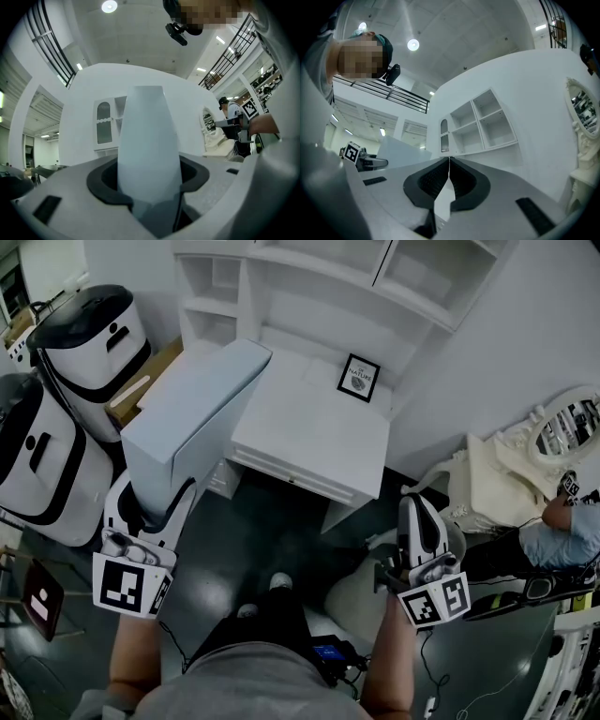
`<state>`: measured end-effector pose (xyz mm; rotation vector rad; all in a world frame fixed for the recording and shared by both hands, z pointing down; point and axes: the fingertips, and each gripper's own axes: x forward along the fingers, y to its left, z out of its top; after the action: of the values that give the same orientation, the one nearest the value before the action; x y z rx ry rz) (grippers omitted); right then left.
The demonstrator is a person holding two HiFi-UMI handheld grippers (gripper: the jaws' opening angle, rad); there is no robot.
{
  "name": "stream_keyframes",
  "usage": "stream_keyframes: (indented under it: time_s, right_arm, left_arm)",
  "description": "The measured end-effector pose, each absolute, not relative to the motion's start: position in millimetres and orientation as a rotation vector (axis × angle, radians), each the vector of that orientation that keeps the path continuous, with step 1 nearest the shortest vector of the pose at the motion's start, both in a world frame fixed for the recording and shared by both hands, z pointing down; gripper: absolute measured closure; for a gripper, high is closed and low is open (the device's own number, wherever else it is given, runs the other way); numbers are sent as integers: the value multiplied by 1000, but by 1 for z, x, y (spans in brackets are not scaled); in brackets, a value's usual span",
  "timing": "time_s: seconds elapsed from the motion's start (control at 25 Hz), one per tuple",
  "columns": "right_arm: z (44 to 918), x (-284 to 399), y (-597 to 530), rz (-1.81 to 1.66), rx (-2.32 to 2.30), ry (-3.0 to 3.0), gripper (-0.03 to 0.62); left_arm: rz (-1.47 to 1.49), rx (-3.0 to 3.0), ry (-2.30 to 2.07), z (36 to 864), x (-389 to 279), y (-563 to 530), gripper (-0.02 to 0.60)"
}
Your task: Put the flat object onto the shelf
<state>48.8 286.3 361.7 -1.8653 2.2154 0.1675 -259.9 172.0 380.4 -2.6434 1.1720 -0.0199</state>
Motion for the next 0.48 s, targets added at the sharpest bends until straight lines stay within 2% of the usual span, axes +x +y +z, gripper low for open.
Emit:
stream_keyframes:
  time_s: [0.48]
  right_arm:
    - [340,99,215,193,-1726,2285,566]
  left_arm:
    - [-8,-2549,1301,360,-221,131,316]
